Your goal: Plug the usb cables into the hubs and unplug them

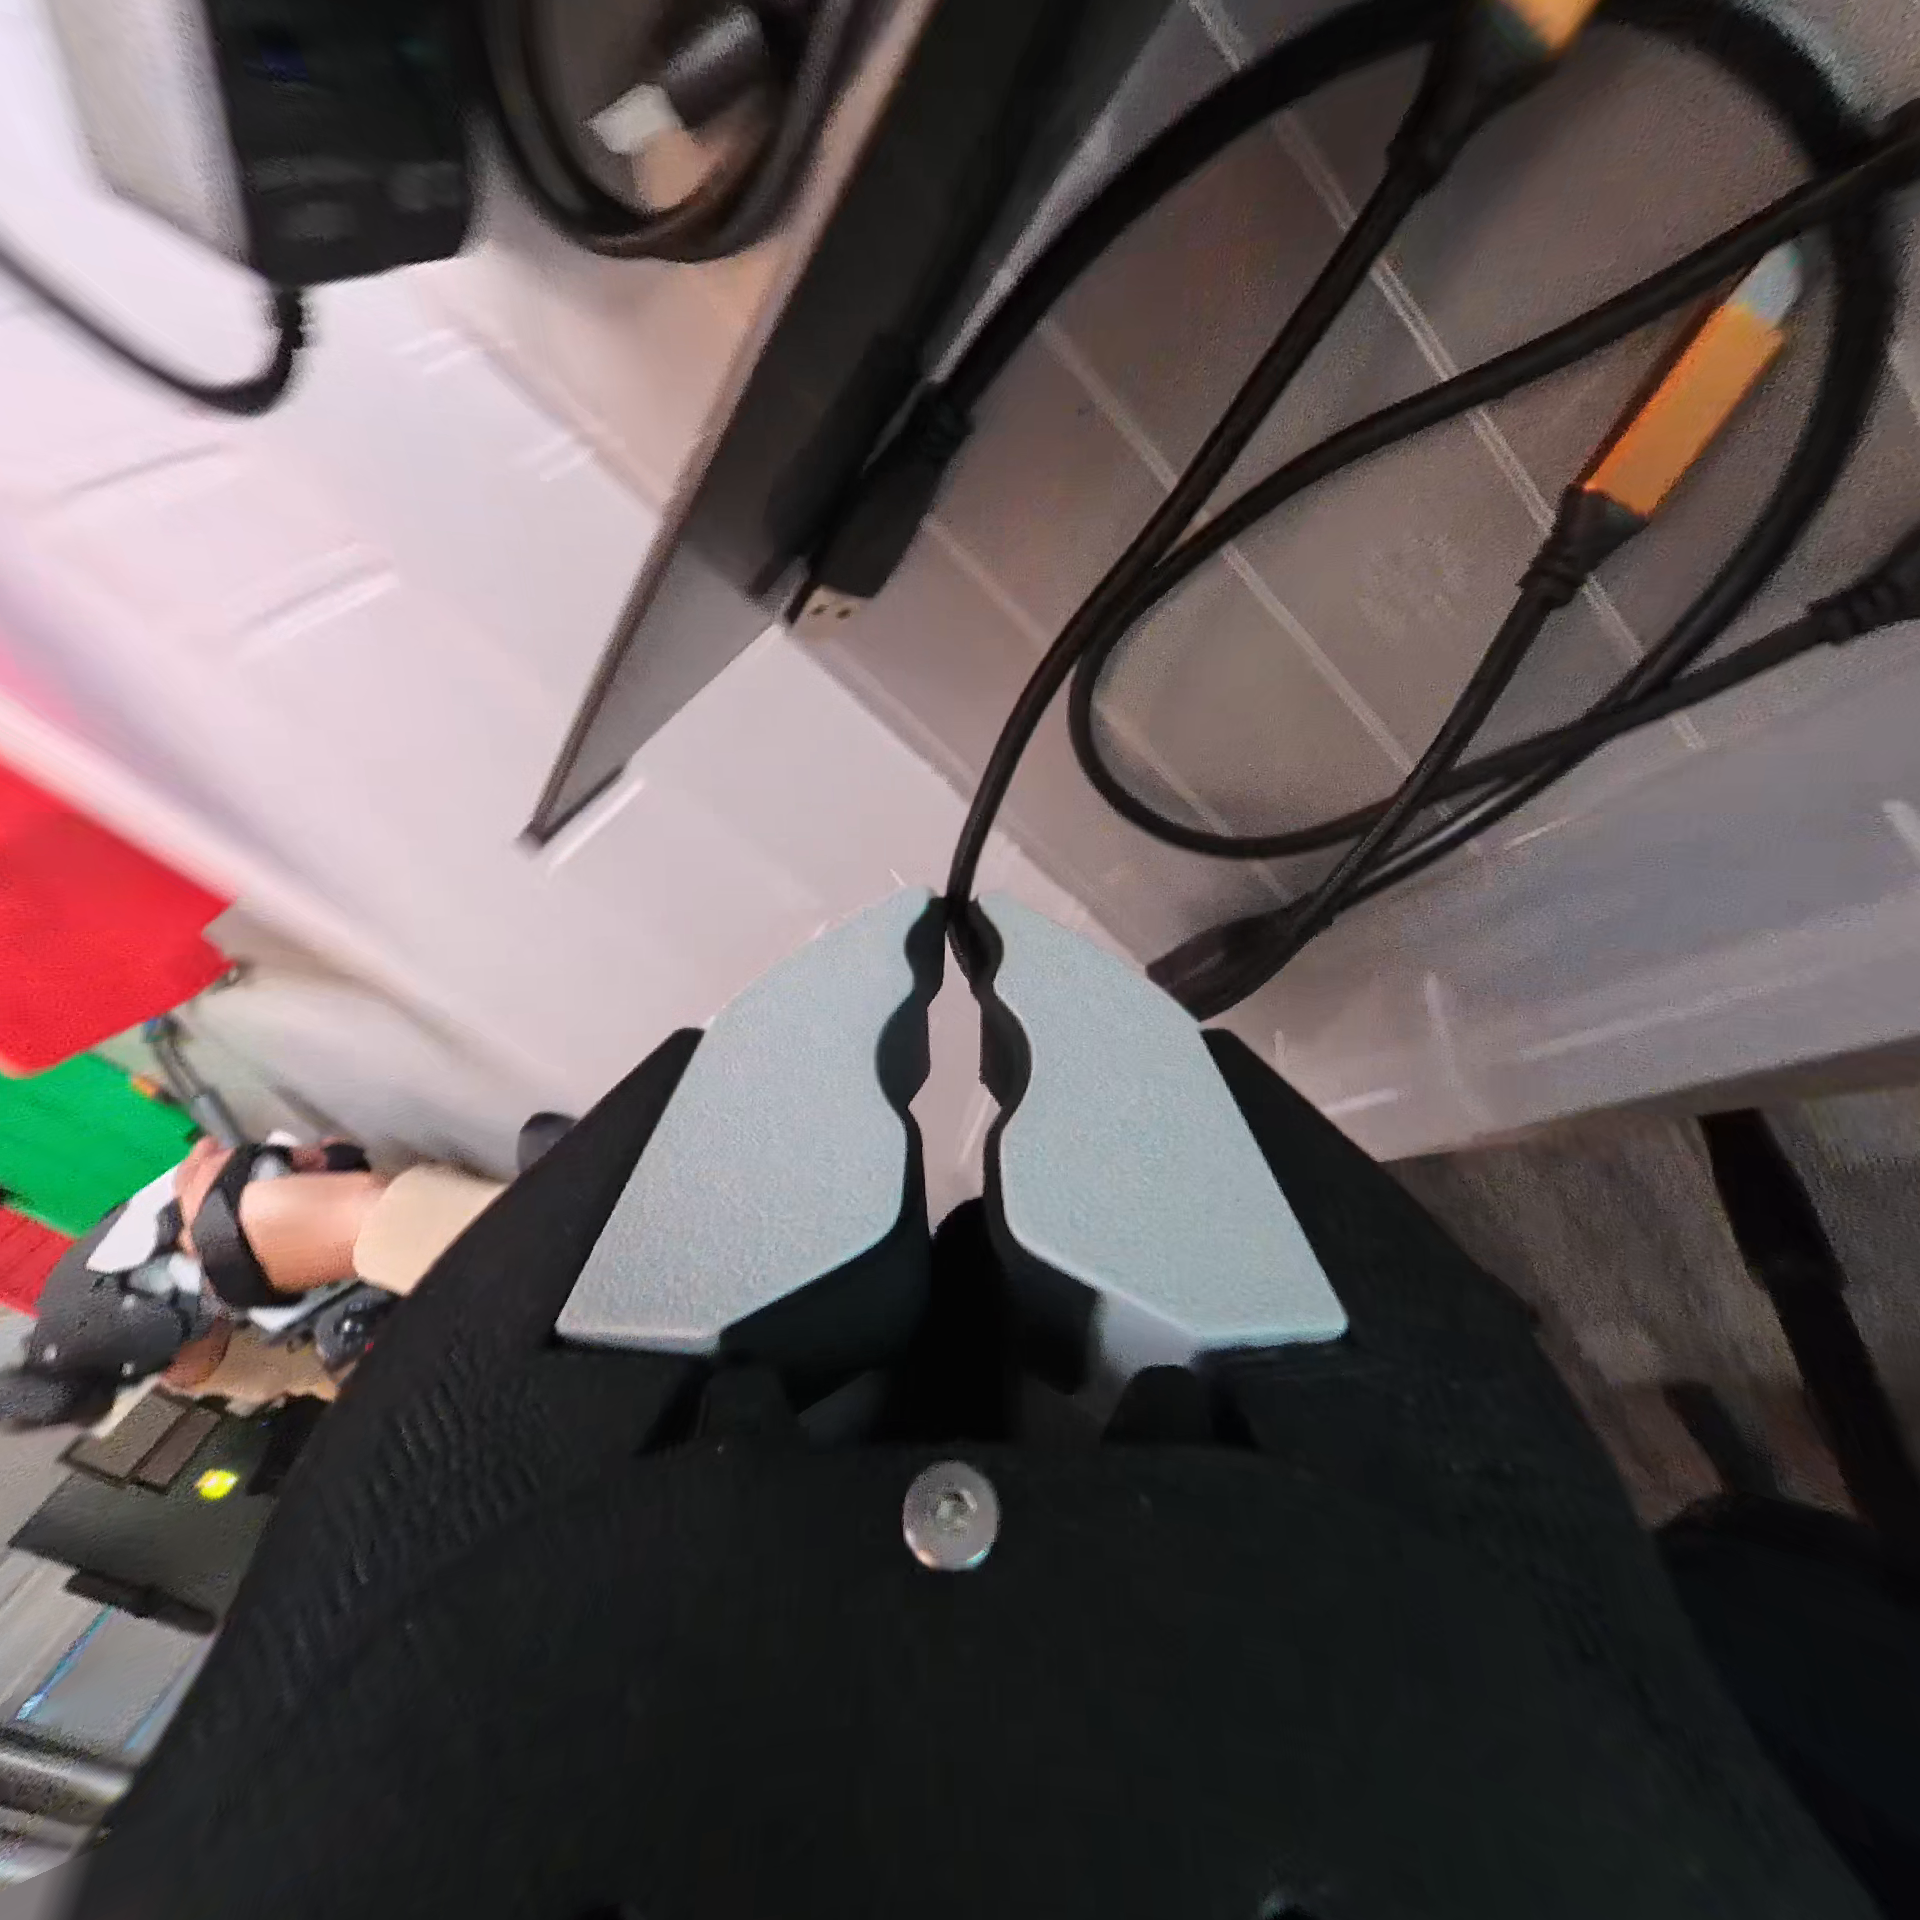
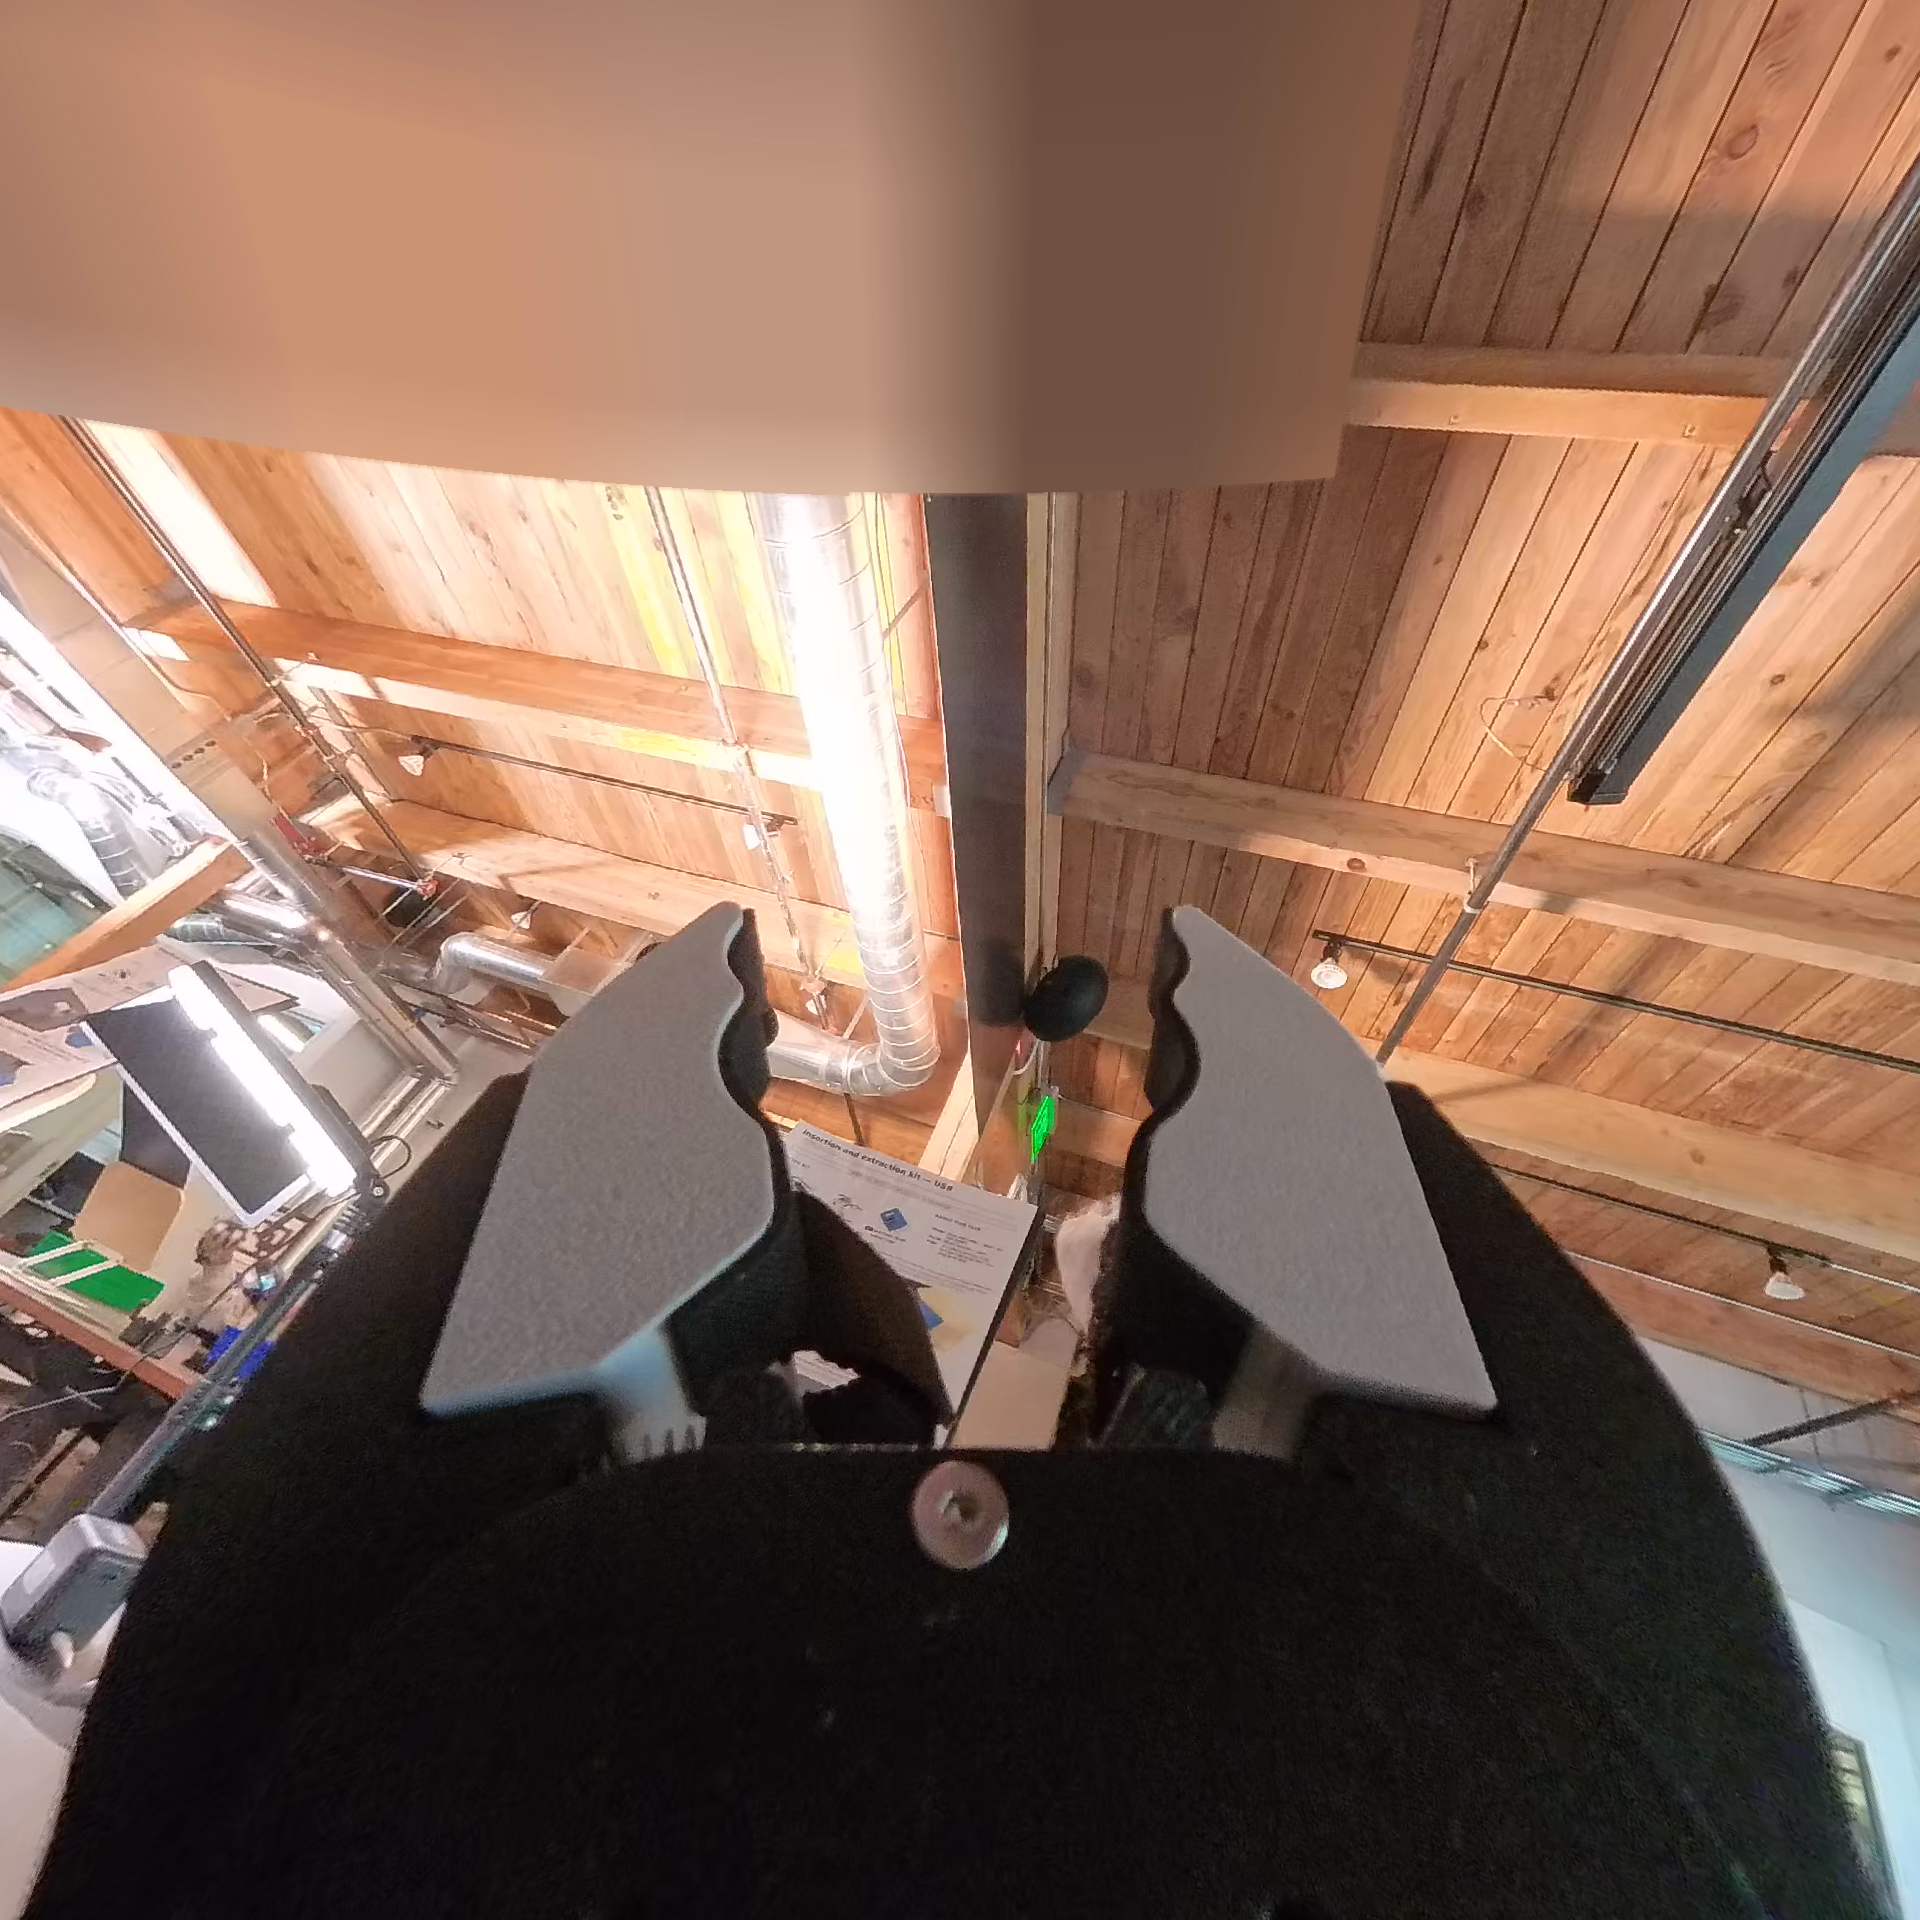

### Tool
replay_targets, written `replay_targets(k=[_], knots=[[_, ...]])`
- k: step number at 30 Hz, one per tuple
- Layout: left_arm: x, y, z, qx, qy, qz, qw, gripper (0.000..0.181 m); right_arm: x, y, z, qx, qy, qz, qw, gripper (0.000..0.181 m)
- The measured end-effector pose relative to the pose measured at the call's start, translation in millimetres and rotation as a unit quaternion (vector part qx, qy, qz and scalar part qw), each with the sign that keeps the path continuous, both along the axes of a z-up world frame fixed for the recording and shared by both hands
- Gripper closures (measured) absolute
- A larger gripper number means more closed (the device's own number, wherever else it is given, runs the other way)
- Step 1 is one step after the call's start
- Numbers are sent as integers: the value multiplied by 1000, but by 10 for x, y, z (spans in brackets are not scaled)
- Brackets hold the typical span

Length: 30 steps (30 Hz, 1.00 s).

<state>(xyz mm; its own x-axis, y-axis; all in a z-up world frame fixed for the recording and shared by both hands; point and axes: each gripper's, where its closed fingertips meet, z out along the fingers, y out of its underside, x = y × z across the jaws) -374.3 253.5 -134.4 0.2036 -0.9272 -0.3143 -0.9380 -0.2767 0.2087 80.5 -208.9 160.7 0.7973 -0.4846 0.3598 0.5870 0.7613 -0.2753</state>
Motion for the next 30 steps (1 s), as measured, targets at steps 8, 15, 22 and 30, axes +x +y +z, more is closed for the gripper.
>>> replay_targets(k=[8, 15, 22, 30], knots=[[117, -49, 1290, 252, -135, -2, 958, 180, -41, 72, -24, -13, 3, 14, 1000, 111], [571, -404, 1648, 275, -215, -69, 935, 181, -98, 144, -47, -32, -2, 21, 999, 112], [107, -313, 1464, 298, -218, 49, 928, 145, -95, 86, -20, -28, -9, 16, 999, 114], [-220, -723, 895, 236, -489, 64, 838, 120, -120, 125, -35, -31, -7, 26, 999, 115]])
